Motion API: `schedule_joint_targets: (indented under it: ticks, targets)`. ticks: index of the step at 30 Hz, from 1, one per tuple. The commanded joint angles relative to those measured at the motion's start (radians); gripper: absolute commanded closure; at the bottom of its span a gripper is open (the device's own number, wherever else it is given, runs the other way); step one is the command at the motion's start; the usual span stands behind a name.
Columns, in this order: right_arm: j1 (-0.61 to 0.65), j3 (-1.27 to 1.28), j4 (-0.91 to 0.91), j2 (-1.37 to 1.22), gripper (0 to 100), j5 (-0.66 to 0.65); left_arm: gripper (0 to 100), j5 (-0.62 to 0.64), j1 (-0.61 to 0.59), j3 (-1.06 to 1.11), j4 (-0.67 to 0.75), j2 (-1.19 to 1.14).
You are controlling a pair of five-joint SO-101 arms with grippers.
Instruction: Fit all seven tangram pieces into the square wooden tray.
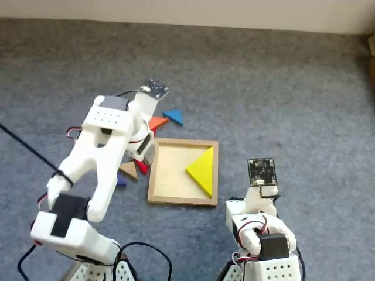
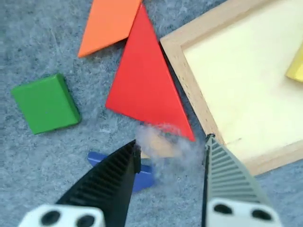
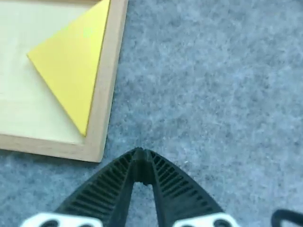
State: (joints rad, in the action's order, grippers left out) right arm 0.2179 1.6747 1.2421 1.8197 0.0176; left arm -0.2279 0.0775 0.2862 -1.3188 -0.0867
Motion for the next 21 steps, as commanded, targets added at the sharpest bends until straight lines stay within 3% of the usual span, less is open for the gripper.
schedule_joint_targets:
  ticks: [1,13,21]
  targets:
    - [-0.008,0.150,0.008,0.016,98.4,0.005,78,0.081,-0.004,-0.088,0.023,-0.041]
    - [-0.008,0.150,0.008,0.016,98.4,0.005,78,0.091,-0.036,-0.110,0.172,-0.239]
    - [-0.008,0.150,0.008,0.016,98.4,0.005,79,0.091,-0.064,-0.110,0.183,-0.259]
